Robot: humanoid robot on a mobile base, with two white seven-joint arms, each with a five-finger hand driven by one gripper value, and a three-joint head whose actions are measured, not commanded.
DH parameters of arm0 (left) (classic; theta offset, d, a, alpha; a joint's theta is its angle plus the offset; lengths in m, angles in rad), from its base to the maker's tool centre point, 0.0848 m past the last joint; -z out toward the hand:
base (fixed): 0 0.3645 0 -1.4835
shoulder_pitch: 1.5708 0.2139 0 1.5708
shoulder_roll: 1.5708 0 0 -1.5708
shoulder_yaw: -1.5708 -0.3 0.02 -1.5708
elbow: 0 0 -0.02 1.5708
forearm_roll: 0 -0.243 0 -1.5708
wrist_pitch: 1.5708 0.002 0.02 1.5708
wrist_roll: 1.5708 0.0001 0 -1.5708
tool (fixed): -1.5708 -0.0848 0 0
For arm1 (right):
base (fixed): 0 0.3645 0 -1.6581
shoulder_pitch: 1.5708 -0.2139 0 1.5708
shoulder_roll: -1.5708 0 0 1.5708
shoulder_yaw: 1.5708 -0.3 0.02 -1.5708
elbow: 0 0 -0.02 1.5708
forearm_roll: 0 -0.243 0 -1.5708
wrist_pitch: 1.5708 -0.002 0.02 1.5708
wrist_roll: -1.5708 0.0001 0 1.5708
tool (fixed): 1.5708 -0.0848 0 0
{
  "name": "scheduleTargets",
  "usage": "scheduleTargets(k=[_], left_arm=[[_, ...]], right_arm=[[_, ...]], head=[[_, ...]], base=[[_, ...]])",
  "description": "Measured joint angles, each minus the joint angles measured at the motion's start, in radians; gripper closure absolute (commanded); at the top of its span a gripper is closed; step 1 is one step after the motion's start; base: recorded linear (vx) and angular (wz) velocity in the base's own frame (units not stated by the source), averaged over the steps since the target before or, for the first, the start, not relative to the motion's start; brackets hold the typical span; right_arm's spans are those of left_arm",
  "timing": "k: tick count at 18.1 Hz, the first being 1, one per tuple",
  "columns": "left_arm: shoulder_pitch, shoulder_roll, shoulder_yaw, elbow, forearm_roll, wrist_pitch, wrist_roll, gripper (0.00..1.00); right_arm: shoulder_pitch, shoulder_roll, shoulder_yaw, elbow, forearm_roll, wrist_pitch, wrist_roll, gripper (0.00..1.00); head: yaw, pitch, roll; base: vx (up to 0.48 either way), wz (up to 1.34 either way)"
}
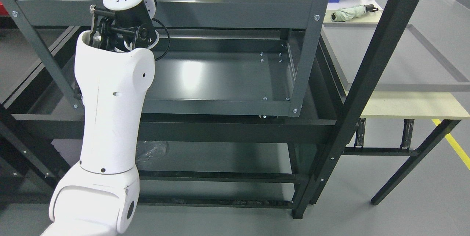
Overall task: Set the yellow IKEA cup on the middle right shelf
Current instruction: 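Extend the left arm onto the shelf and release the cup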
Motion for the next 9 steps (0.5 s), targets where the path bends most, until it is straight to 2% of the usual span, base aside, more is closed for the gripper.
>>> scheduleTargets(k=[9], left_arm=[[0.073,0.004,-0.051,-0.120,0.000,-0.025,-0.013,0.01]], right_arm=[[0.000,0.000,0.000,0.000,0.000,0.000,0.000,0.01]], head=[[0.0000,0.000,0.000]], base=[[-0.050,0.03]])
